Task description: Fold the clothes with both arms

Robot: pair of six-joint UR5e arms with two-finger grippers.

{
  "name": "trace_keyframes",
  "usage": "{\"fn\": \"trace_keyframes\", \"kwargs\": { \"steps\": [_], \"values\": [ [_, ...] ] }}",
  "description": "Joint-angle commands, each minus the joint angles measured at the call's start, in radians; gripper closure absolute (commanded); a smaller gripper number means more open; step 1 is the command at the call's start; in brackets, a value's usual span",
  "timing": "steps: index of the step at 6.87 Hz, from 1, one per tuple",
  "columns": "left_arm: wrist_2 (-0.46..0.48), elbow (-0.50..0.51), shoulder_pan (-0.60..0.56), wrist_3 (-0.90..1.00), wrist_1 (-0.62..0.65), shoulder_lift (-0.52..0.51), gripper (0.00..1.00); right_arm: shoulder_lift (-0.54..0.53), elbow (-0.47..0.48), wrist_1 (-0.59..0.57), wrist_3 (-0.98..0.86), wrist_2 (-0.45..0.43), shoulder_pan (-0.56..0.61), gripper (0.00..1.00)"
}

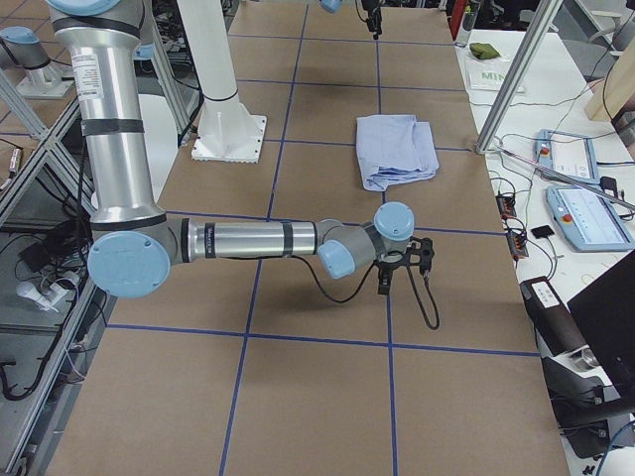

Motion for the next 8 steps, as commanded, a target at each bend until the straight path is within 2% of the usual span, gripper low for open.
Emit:
{"fn": "trace_keyframes", "kwargs": {
  "steps": [1, 2, 3, 5, 6, 7, 8],
  "values": [
    [-0.061, -0.001, -0.132, 0.288, 0.18, 0.038, 0.18, -0.039, 0.013, -0.197, -0.376, 0.003, 0.124, 0.0],
    [-0.061, -0.01, -0.175, 0.345, 0.271, 0.033, 0.03, -0.036, 0.028, -0.303, -0.475, -0.001, 0.164, 0.0],
    [-0.062, -0.013, -0.224, 0.347, 0.313, 0.032, 0.0, -0.031, 0.045, -0.371, -0.493, -0.03, 0.165, 0.0],
    [-0.082, -0.014, -0.269, 0.356, 0.371, 0.038, 0.0, -0.031, 0.073, -0.448, -0.502, -0.03, 0.159, 0.0],
    [-0.108, -0.01, -0.278, 0.403, 0.376, 0.042, 0.0, -0.031, 0.131, -0.524, -0.502, -0.035, 0.16, 0.0],
    [-0.178, -0.006, -0.349, 0.411, 0.373, 0.045, 0.0, -0.027, 0.152, -0.544, -0.51, -0.037, 0.177, 0.0],
    [-0.187, -0.013, -0.352, 0.413, 0.367, 0.054, 0.0, -0.028, 0.154, -0.546, -0.51, -0.038, 0.176, 0.0]
  ]
}}
